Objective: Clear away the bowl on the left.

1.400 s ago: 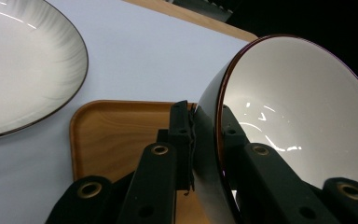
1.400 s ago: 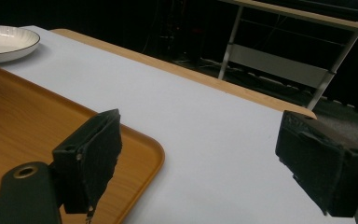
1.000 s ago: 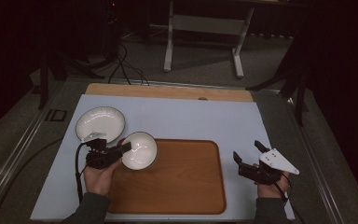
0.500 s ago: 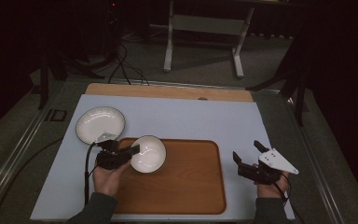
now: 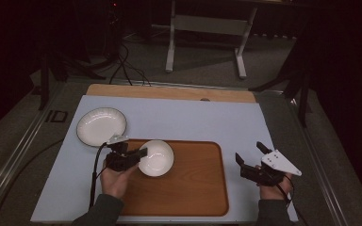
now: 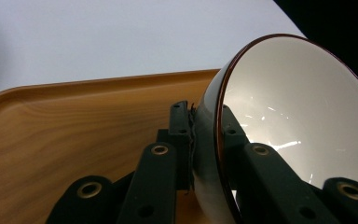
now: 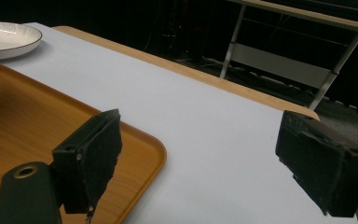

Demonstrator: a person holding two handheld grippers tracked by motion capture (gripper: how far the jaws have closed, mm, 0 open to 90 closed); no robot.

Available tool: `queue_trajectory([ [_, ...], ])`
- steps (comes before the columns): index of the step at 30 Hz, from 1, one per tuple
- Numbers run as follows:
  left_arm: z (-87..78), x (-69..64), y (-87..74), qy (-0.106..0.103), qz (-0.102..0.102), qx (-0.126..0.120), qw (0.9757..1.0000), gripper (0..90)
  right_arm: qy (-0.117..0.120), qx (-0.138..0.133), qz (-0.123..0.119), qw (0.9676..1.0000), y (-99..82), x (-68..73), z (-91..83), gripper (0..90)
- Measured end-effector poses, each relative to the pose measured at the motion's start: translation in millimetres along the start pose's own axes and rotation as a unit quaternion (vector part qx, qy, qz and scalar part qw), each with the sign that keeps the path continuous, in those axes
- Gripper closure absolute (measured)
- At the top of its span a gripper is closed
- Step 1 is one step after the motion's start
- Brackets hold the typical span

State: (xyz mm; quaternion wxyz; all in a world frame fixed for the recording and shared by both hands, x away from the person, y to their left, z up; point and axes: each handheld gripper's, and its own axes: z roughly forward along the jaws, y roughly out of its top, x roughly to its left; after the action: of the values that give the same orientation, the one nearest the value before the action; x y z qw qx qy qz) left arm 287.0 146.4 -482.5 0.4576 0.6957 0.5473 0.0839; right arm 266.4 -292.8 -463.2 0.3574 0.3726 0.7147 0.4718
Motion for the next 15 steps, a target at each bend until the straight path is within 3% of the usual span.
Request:
queue_trajectory([
  [15,12.2,-6.1,-2.9,0.003,0.015,0.020,0.9997,81.7,0.000,0.000,-0.001,1.0000,0.1,0.1,0.5,14.0],
])
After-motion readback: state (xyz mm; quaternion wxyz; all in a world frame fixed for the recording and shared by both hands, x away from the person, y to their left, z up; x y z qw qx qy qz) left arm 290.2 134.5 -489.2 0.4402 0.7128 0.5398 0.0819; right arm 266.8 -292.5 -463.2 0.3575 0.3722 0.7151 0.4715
